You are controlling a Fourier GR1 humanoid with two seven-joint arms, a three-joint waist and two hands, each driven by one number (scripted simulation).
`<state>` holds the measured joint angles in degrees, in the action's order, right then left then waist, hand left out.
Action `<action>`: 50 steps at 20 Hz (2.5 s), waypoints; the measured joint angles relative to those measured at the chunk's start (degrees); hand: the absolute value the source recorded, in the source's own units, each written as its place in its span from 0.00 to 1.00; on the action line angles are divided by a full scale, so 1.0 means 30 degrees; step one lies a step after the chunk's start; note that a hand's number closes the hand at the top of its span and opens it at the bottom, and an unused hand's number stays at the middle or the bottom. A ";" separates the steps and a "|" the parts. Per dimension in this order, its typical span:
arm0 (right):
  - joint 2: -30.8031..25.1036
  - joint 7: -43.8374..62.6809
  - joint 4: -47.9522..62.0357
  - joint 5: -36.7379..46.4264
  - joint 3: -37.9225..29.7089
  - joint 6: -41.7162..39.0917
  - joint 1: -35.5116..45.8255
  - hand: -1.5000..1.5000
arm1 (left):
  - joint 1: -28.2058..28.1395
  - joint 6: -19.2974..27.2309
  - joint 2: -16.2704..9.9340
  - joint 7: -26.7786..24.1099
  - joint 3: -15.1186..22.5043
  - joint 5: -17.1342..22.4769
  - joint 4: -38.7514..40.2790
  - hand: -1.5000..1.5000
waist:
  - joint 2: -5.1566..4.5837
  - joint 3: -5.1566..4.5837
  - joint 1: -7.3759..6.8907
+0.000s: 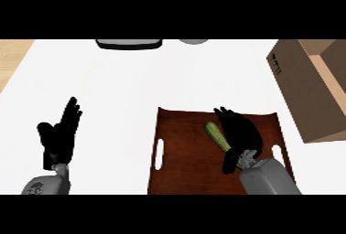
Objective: Pick the squash from the tray and place it in the cardboard box
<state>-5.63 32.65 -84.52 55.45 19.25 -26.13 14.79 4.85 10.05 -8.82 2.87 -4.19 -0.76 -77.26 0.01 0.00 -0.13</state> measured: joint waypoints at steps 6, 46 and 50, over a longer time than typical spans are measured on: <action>0.0382 -0.0940 0.1127 0.0775 -0.0343 0.0615 -0.0002 0.00 | -0.0248 0.0218 0.0499 0.0002 0.0099 -0.0382 -0.0298 0.50 | 0.0000 0.0000 0.0007; 0.1250 1.0622 1.2578 0.7984 -0.9386 0.9155 1.5722 1.00 | 0.0381 -0.0392 0.0771 -0.0186 0.0101 -0.0714 0.0241 0.50 | -0.0217 -0.0022 -0.0889; 0.0734 1.0874 1.3309 0.9119 -0.9788 0.9264 1.7433 1.00 | 0.0754 -0.0323 0.0579 0.0112 -0.0152 -0.0678 0.0426 0.50 | -0.0157 -0.0023 -0.0611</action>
<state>-3.43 65.27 -44.59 82.81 -10.11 1.66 67.09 7.11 9.08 -7.08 3.20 -4.65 -2.79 -75.98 -0.46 -0.07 -1.96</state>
